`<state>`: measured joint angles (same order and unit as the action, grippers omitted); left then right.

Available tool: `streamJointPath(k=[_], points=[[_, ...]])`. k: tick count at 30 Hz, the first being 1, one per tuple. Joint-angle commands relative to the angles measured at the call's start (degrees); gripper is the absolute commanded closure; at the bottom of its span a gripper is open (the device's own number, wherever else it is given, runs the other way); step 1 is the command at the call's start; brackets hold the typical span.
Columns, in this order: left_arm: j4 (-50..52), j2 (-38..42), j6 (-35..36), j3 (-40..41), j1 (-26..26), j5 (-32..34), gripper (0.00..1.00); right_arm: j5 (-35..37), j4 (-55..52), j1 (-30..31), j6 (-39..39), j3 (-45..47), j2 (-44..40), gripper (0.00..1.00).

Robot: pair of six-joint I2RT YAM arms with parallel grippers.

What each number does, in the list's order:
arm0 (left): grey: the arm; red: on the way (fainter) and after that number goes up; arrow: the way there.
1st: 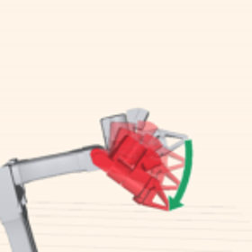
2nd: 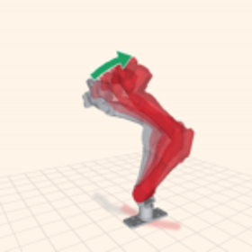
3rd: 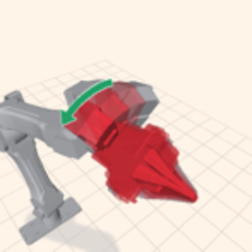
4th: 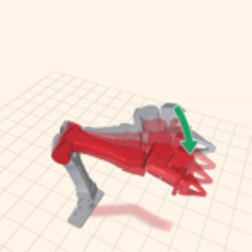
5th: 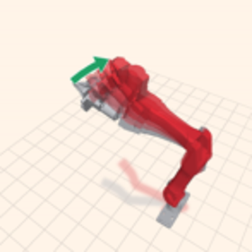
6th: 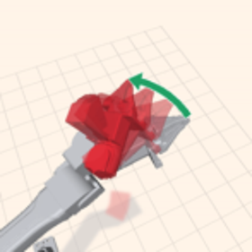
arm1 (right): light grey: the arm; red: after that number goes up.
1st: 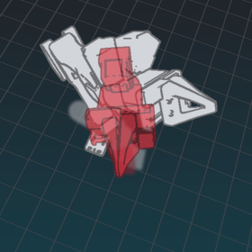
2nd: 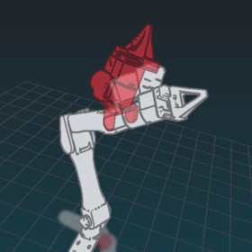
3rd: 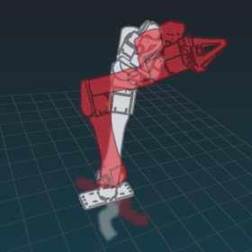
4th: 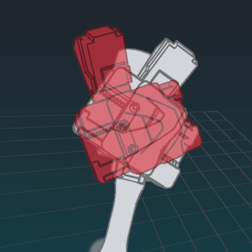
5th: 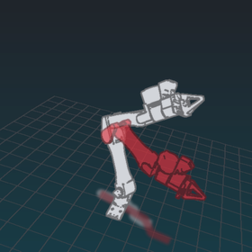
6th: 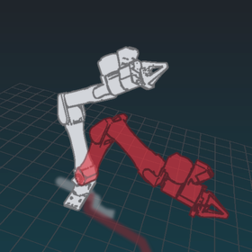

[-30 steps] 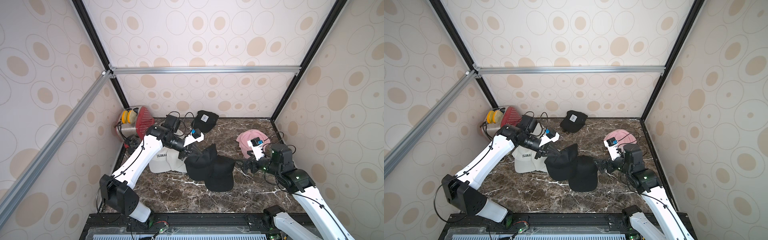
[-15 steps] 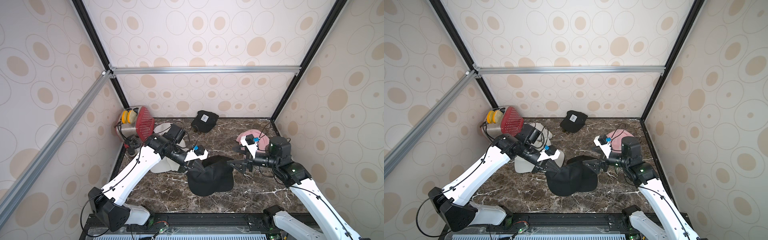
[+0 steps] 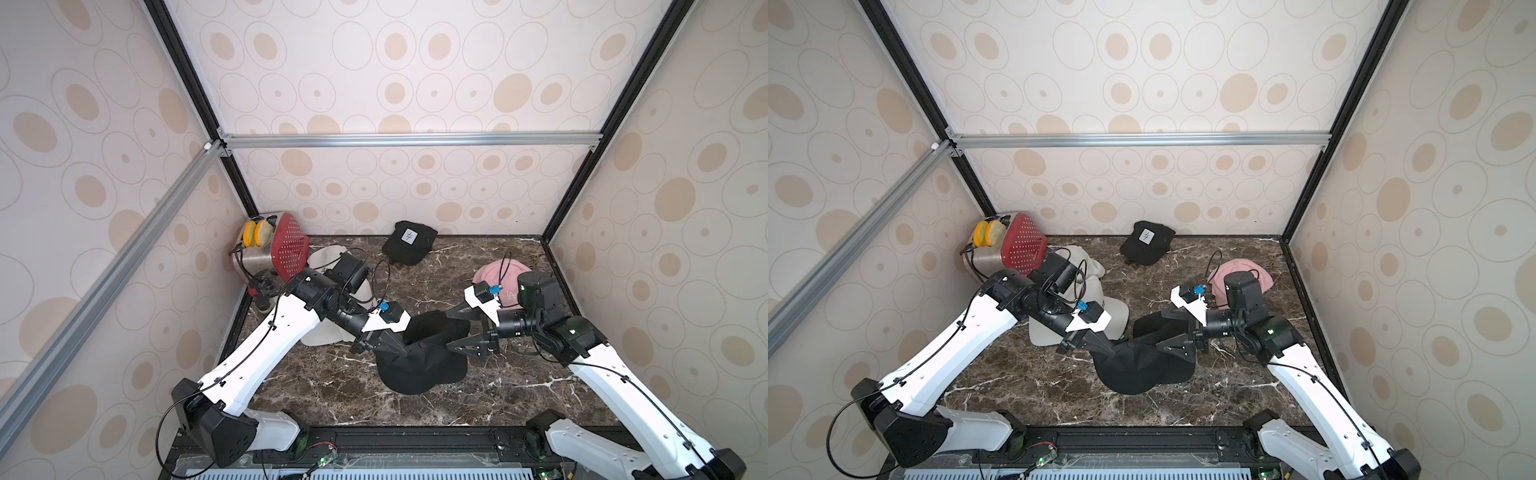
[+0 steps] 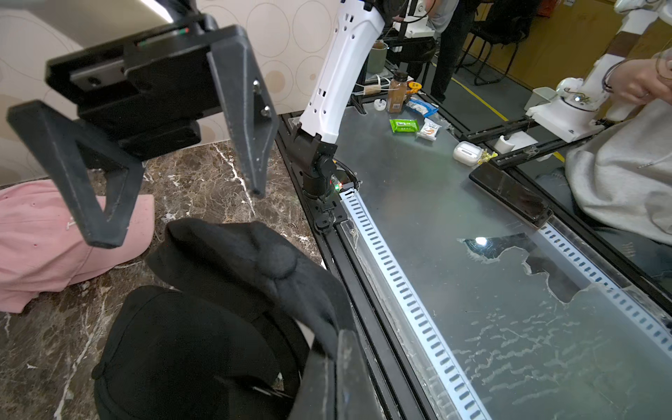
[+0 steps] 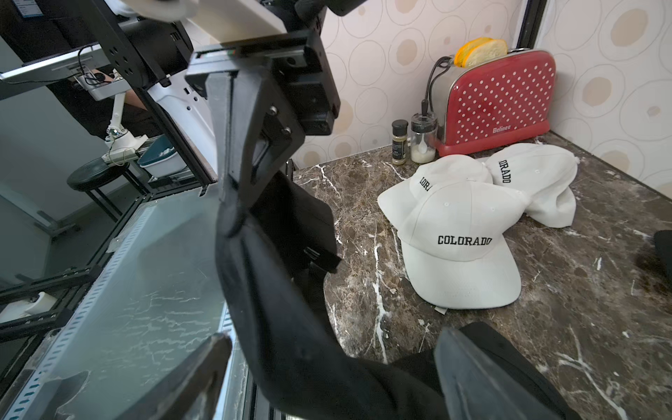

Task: Stack the baseball caps by color
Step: Place the baseball cap on the baseball cap.

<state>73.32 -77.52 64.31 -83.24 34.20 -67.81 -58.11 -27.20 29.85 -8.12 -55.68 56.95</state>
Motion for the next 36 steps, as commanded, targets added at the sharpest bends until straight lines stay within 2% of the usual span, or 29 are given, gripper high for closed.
streamJointPath(k=[1, 4, 10, 11, 14, 15, 21, 22, 23, 25, 26, 29, 32, 36], points=[[4.25, -0.26, 4.59, -2.54, 0.18, -3.93, 1.0, -1.19, -1.33, 1.08, -1.52, -1.9, 2.57, 0.09], [4.33, -0.69, 4.57, -2.62, 0.17, -3.35, 1.0, -3.3, -3.89, 2.37, -3.78, -3.72, 4.55, 0.15], [4.26, -2.01, 3.51, -3.26, 0.22, -0.57, 1.0, -5.38, -11.66, 2.96, -8.95, -5.81, 4.38, 0.39], [3.76, -2.19, 2.78, -3.24, 0.17, -0.02, 1.0, -5.07, -11.69, 3.01, -8.8, -5.49, 3.7, 0.46], [1.2, -2.2, 0.09, -2.66, 0.22, 0.92, 1.0, -1.76, -10.75, 2.92, -6.76, -4.06, 1.59, 0.8], [0.21, -2.12, -0.87, -2.5, 0.25, 1.1, 1.0, -0.22, -10.83, 2.86, -6.09, -3.55, 1.04, 0.85], [-2.53, -1.72, -3.29, -1.58, 0.23, 1.28, 1.0, 4.63, -10.42, 2.89, -4.52, -2.18, 0.27, 0.96], [-2.65, -1.76, -3.54, -1.56, 0.25, 1.28, 1.0, 5.46, -10.26, 2.89, -4.39, -2.24, 0.4, 0.92], [-2.69, -1.76, -3.57, -1.59, 0.25, 1.24, 1.0, 5.75, -9.96, 2.85, -4.37, -2.12, 0.44, 0.8], [-2.73, -1.65, -3.45, -1.57, 0.25, 0.97, 1.0, 4.06, -8.79, 2.85, -4.4, -1.43, 0.49, 0.44], [-2.74, -1.68, -3.41, -1.49, 0.25, 0.8, 1.0, 2.35, -8.13, 2.85, -4.34, -1.14, 0.68, 0.34], [-2.67, -1.59, -2.85, -1.31, 0.18, 0.49, 1.0, -0.55, -7.17, 3.01, -3.38, -1.07, 2.29, 0.22], [-1.8, -1.67, -1.72, -1.37, 0.2, -0.01, 1.0, -0.03, -5.8, 3.07, -2.64, -1.49, 4.33, 0.02], [4.14, -2.44, 4.78, -2.42, 0.2, -0.48, 1.0, 3.22, -2.93, 3.11, -3.17, -1.82, 4.88, 0.0]])
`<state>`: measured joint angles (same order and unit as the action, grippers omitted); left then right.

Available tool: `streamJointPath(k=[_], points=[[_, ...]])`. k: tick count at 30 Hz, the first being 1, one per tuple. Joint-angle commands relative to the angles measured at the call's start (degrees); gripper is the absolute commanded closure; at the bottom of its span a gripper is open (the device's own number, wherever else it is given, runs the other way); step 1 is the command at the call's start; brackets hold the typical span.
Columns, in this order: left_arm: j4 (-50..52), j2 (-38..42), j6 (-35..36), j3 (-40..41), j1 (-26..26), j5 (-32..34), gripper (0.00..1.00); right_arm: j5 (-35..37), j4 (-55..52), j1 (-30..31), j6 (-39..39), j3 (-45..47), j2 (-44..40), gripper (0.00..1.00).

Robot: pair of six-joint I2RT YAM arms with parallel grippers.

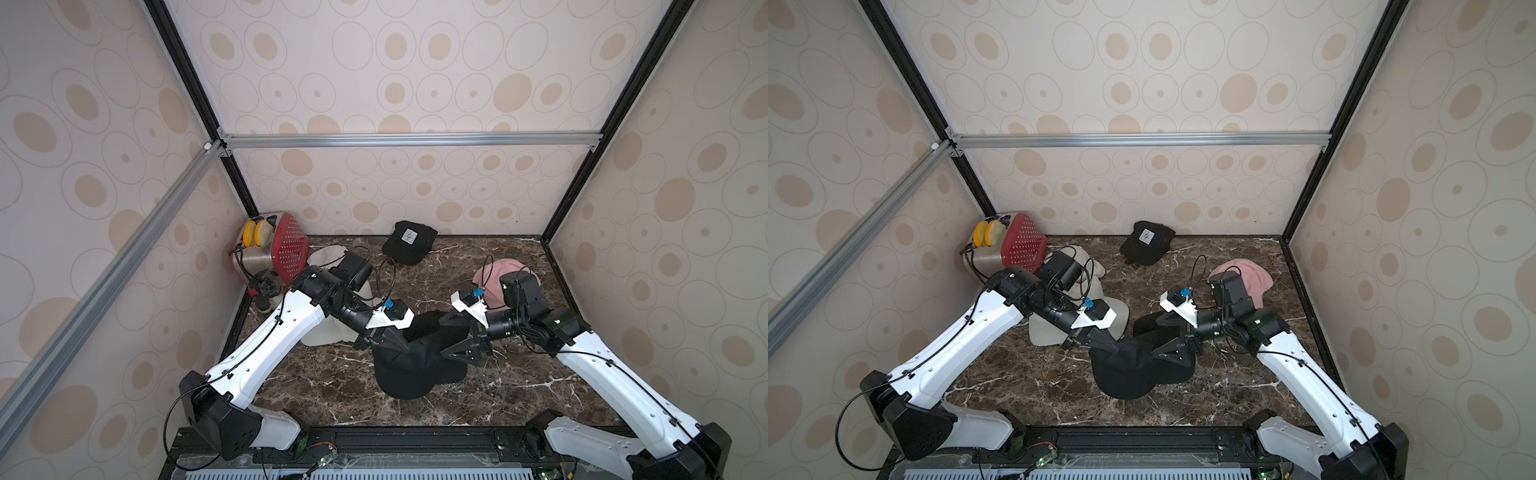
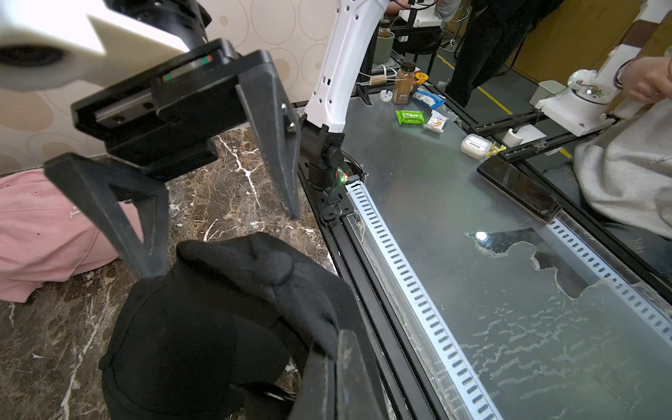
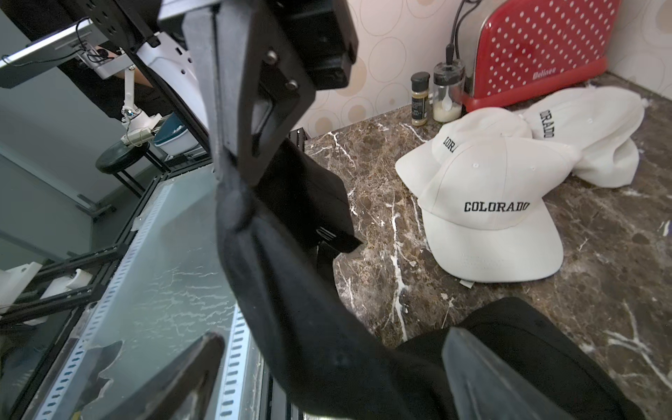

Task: Stack the baseball caps by color
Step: Place the baseball cap on the baseball cap.

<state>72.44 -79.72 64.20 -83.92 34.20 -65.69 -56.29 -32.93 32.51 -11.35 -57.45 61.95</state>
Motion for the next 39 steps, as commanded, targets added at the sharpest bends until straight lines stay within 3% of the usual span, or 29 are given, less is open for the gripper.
streamJointPath(k=[1, 4, 8, 15, 18, 20, 21, 25, 30, 32, 34, 36, 39], points=[[7.37, -0.62, 7.21, -2.19, 0.24, -2.64, 1.0, 2.32, 3.66, 0.41, -0.17, -0.2, -0.08, 0.0], [12.59, -2.02, 12.58, -3.71, 0.22, -2.78, 1.0, 1.67, 4.34, 0.42, -1.79, -2.1, 1.14, 0.0], [12.99, -3.97, 11.16, -6.16, 0.23, -2.94, 1.0, -6.49, -2.05, 1.49, -6.04, -5.12, 4.56, 0.0], [10.45, -4.66, 7.76, -7.07, 0.19, -2.48, 1.0, -4.27, -7.2, 5.15, -11.5, -3.7, 4.27, 0.08], [7.38, -3.77, 4.57, -6.07, 0.18, -1.32, 1.0, -2.63, -8.52, 5.11, -11.22, -4.13, 4.01, 0.28], [3.44, -2.57, 1.13, -4.48, 0.12, -0.52, 1.0, -0.12, -8.46, 5.09, -9.8, -4.17, 3.51, 0.63], [0.93, -1.94, -1.1, -3.6, 0.13, -0.03, 1.0, 0.95, -8.01, 4.85, -9.01, -3.99, 3.12, 0.76], [-12.22, 0.91, -12.71, 1.7, 0.13, 2.3, 1.0, 3.97, -4.02, 1.73, -3.0, -1.37, -0.66, 0.87], [-34.14, 1.68, -33.66, 8.76, 0.34, -1.54, 1.0, 3.36, -3.54, -5.09, 4.89, 1.64, -4.59, 0.86], [-46.05, 1.83, -45.46, 12.52, 0.68, -2.92, 1.0, 5.01, -3.96, -5.87, 7.77, 2.83, -4.45, 0.87], [-56.22, 2.62, -57.6, 16.41, 2.33, 2.33, 1.0, 3.79, -4.74, -5.87, 9.74, 2.96, -3.04, 0.88], [-59.43, 3.63, -63.1, 18.51, 3.82, 6.74, 1.0, 0.91, -5.62, -5.81, 11.14, 3.17, -2.02, 0.88], [-62.06, 3.94, -68.1, 21.34, 3.86, 7.1, 1.0, 2.04, -3.72, -5.84, 15.09, 5.24, -3.17, 0.87]])
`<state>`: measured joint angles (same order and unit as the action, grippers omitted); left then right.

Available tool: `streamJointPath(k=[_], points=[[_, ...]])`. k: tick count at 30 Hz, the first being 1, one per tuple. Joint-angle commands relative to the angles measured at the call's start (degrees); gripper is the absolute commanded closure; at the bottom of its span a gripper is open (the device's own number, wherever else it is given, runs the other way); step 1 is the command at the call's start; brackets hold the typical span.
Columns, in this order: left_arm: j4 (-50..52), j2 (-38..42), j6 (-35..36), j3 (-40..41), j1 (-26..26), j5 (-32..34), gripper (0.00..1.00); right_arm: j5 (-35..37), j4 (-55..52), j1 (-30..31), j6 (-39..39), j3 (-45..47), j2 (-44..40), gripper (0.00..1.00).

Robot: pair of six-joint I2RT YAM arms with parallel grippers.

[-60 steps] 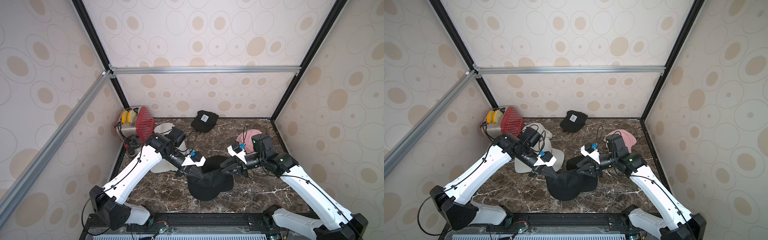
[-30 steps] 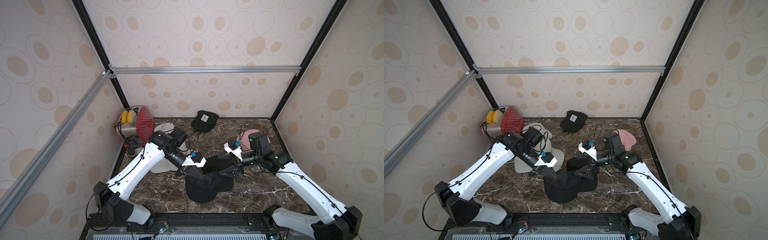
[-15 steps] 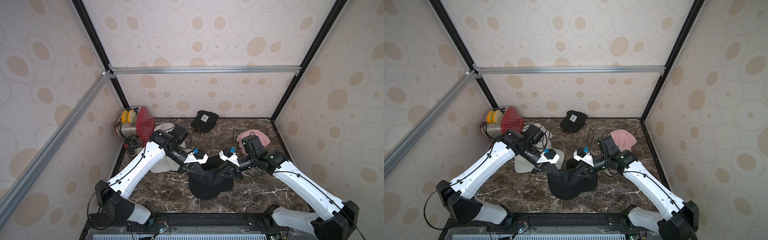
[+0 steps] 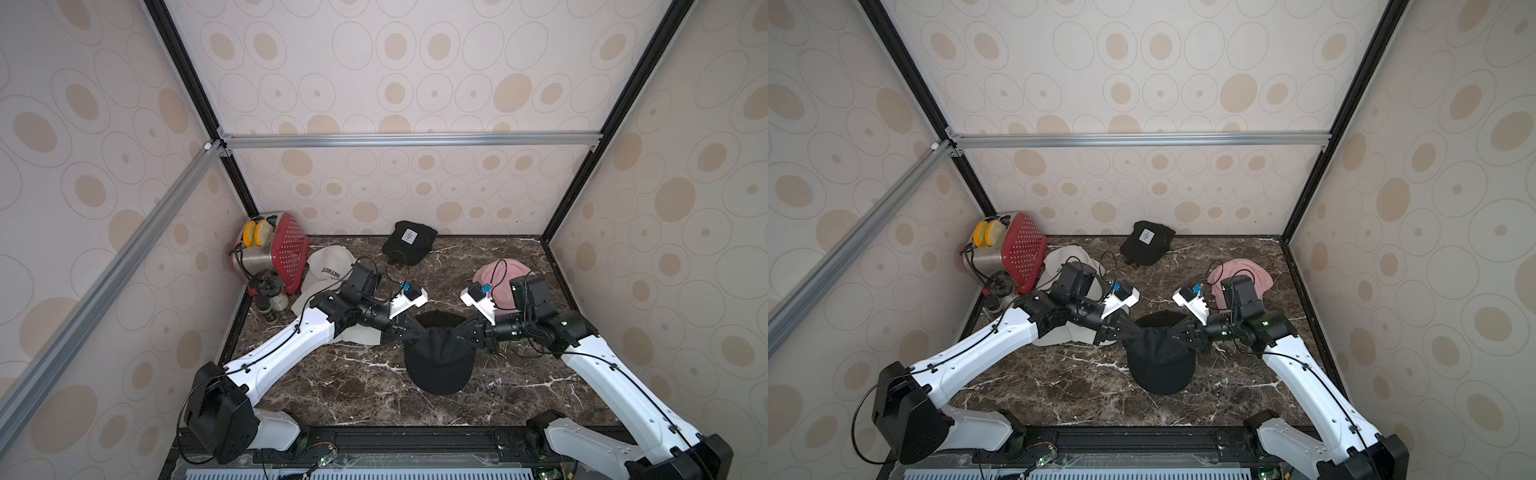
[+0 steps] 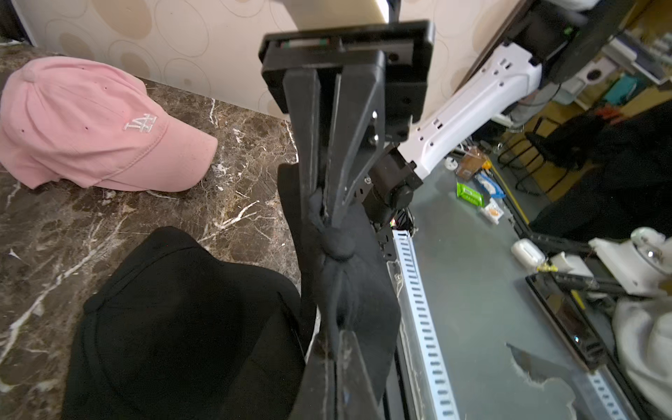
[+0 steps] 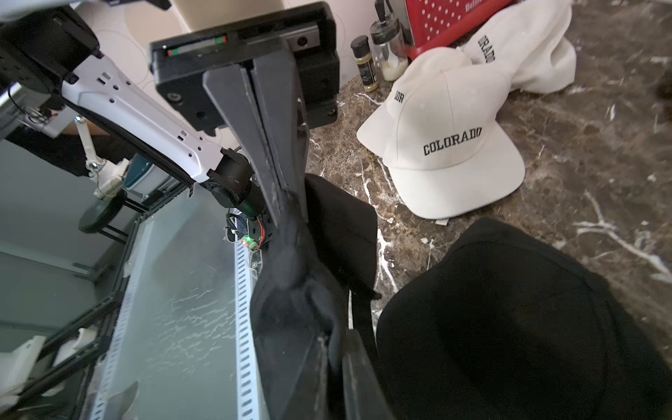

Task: Stack the baseball caps by color
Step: Place the baseball cap on the baseball cap.

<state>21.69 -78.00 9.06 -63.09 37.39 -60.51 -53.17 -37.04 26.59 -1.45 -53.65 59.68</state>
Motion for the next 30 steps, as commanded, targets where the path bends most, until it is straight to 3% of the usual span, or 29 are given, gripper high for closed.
streamJointPath(k=[1, 6, 11, 19, 27, 30], points=[[-12.38, 1.55, -14.87, 1.4, 0.65, 3.08, 1.0, 0.43, 0.36, -0.02, 6.19, 2.23, -1.13, 0.86], [-15.1, -6.98, -20.6, 1.48, 0.6, 6.01, 1.0, 9.99, -1.36, -1.08, 7.73, 2.58, 2.48, 0.86], [-15.01, -12.31, -22.31, -1.72, 0.67, 6.21, 1.0, 12.13, 1.56, -2.6, 7.77, 1.63, 7.78, 0.87], [-8.52, -12.22, -16.9, -3.08, 0.67, 9.39, 1.0, 10.79, 2.34, -4.34, 7.34, -0.6, 14.4, 0.85], [-6.98, -16.28, -18.53, -8.16, 0.65, 10.45, 1.0, 17.61, 0.75, -4.27, 7.69, -4.02, 18.8, 0.82], [-3.64, -19.73, -18.17, -11.51, 0.62, 12.97, 1.0, 22.99, 0.82, -4.44, 8.69, -4.98, 20.64, 0.74]])
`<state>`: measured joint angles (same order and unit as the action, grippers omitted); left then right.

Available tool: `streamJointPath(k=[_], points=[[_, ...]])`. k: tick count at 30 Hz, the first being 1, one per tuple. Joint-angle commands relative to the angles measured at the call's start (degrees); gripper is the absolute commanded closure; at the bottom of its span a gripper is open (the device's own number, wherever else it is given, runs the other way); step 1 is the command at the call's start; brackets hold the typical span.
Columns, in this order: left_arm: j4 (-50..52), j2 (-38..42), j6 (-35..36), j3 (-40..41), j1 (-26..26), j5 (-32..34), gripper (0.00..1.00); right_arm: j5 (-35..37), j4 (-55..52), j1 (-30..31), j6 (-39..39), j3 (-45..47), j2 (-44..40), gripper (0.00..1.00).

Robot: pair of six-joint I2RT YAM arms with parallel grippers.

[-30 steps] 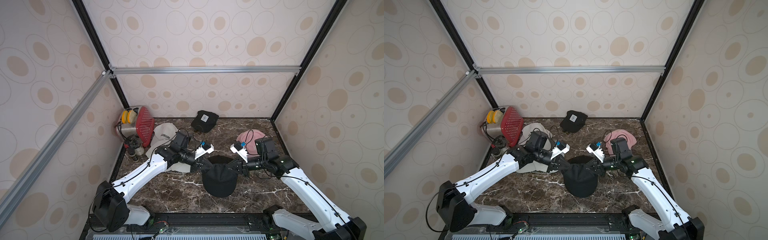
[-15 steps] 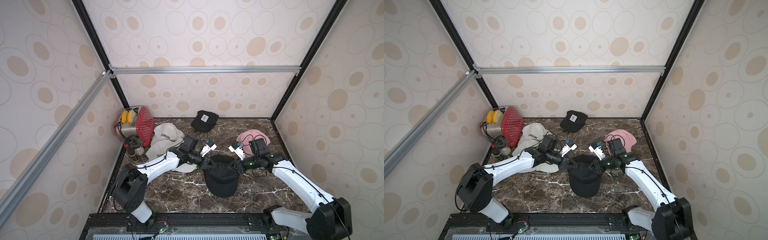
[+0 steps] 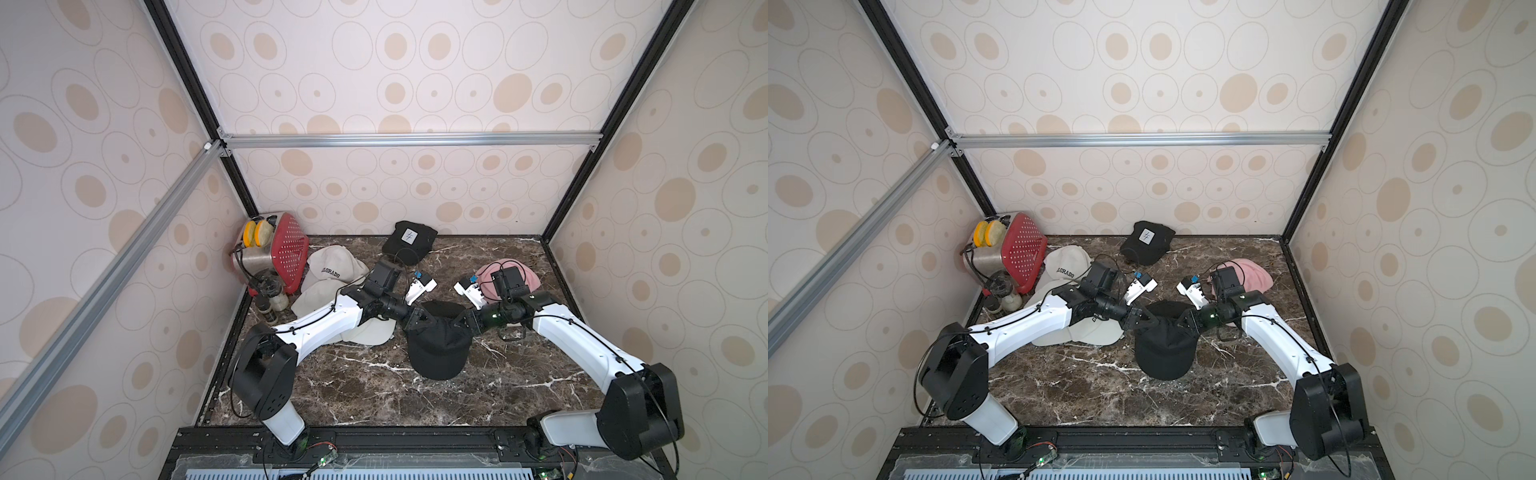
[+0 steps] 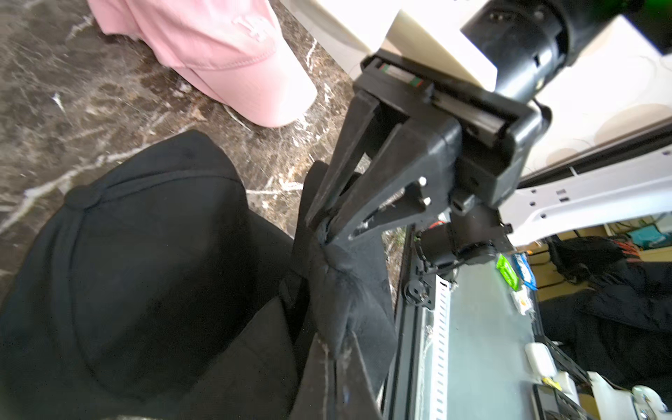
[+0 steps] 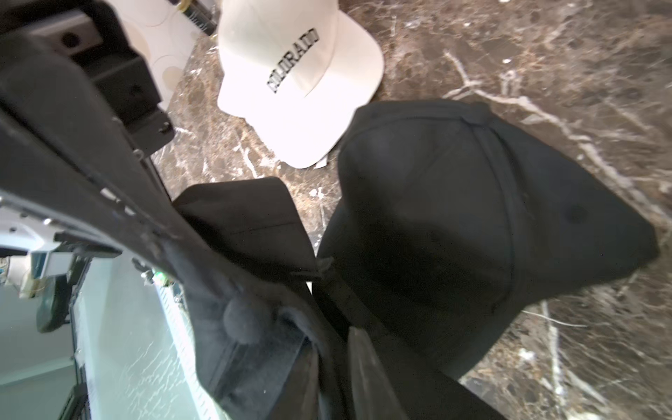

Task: Stack the baseball caps by color
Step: Place the baseball cap on the baseball cap.

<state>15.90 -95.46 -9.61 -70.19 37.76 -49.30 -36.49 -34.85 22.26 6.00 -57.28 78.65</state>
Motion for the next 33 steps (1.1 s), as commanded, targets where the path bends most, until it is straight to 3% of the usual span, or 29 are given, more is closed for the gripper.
streamJointPath(k=[1, 2, 6, 13, 18, 28, 33], points=[[3.37, -3.4, 0.62, -5.56, 0.21, 2.62, 1.0, 8.6, -1.39, -0.11, 1.52, -1.78, 2.15, 0.69], [4.38, -4.43, 0.72, -6.61, 0.2, 3.79, 0.96, 11.14, -1.18, -0.2, 2.06, -2.23, 2.76, 0.62], [5.52, -7.22, 0.47, -8.57, -0.37, 6.41, 0.95, 15.9, 0.76, -0.24, 4.66, -3.96, 2.9, 0.45], [1.5, -7.52, 0.21, -6.3, -3.42, 5.82, 0.96, 22.01, 5.97, -0.21, 7.73, 0.45, -7.09, 0.23], [-0.3, -11.18, -1.59, -6.91, -5.82, 4.21, 0.95, 17.89, 10.12, -0.28, 7.61, 5.55, -13.25, 0.09], [3.11, -15.66, 3.19, -8.22, -7.21, 3.61, 0.83, 4.34, 11.69, -0.19, 8.05, 7.31, -9.35, 0.06], [5.8, -16.49, 5.2, -9.98, -8.13, 4.97, 0.77, 4.27, 14.46, -0.2, 10.38, 10.41, -9.1, 0.05]])
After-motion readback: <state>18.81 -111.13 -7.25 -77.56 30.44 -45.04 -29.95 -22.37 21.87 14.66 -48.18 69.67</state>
